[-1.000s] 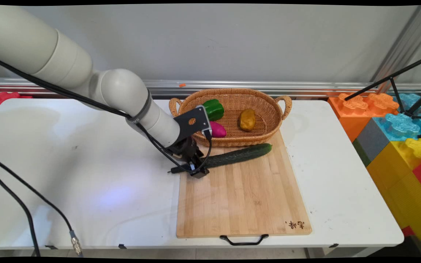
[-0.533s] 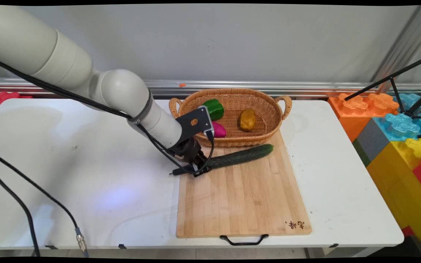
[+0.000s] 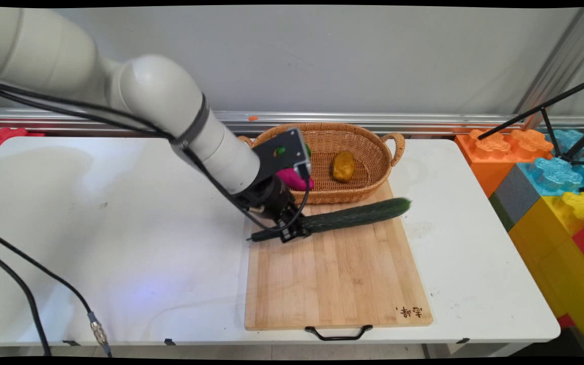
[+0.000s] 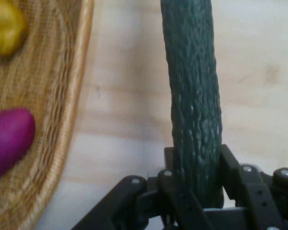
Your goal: Place the picked object in the vegetable basket
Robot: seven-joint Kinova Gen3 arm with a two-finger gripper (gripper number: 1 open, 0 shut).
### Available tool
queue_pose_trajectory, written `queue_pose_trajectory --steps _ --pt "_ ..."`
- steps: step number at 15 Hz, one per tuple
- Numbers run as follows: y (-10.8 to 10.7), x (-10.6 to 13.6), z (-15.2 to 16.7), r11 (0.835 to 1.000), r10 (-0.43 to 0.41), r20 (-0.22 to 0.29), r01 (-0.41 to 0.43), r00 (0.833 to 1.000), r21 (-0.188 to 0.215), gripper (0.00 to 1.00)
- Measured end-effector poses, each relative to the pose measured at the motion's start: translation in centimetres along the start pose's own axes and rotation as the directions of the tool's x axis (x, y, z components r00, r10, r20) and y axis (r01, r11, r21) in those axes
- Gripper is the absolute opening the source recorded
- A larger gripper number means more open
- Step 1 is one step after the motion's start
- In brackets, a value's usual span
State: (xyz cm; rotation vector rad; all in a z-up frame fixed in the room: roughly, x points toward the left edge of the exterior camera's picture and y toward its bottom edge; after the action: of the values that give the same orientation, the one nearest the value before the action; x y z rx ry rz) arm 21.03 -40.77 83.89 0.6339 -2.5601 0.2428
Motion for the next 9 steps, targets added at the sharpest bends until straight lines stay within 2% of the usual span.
queue_pose_trajectory --steps 2,3,6,9 --pt "-0.1 2.0 -1.3 1.000 0.020 -0.035 -0.020 0.999 -0.001 0.00" --pt "-0.5 3.1 -1.9 0.999 0.036 -0.058 -0.035 0.998 0.010 0.00" --pt "-3.2 5.8 -3.3 0.993 0.094 -0.114 -0.086 0.989 0.080 0.00" --pt "-6.1 6.6 -3.5 0.983 0.146 -0.128 -0.130 0.981 0.130 0.00"
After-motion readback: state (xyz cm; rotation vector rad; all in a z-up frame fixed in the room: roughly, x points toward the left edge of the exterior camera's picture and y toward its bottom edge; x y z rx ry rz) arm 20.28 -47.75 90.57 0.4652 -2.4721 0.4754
